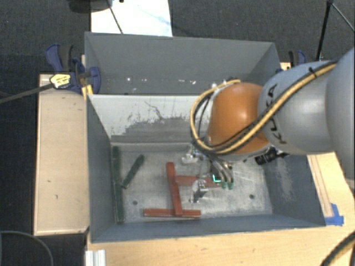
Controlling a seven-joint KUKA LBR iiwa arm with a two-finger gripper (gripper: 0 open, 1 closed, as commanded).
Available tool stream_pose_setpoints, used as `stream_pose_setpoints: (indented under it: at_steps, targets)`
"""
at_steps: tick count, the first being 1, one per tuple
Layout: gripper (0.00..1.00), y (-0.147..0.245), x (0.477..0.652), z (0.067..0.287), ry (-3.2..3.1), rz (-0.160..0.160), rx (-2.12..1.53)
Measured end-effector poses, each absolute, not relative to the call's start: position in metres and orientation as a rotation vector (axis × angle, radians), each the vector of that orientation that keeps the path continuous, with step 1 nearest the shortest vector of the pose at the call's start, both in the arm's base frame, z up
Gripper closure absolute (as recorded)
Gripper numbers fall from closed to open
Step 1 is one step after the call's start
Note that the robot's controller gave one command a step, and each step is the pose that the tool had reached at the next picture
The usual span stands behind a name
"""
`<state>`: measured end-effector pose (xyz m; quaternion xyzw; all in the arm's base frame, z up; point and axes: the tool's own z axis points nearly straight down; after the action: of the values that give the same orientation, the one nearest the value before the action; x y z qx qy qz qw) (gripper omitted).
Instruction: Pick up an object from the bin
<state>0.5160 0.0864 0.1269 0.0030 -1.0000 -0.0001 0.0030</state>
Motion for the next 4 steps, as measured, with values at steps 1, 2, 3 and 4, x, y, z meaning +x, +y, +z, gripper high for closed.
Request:
stream_pose_setpoints:
  at_steps: [1,2,3,4]
  targets:
    - [0.00,0.086,0.518,0.131,-3.143,-0.002,0.005]
    - [1.00,0.063,0.520,0.075,-3.156,-0.005,-0.026]
    - [1.00,0.063,0.520,0.075,-3.156,-0.005,-0.028]
    - [1.00,0.053,0.526,0.179,-3.142,-0.001,-0.075]
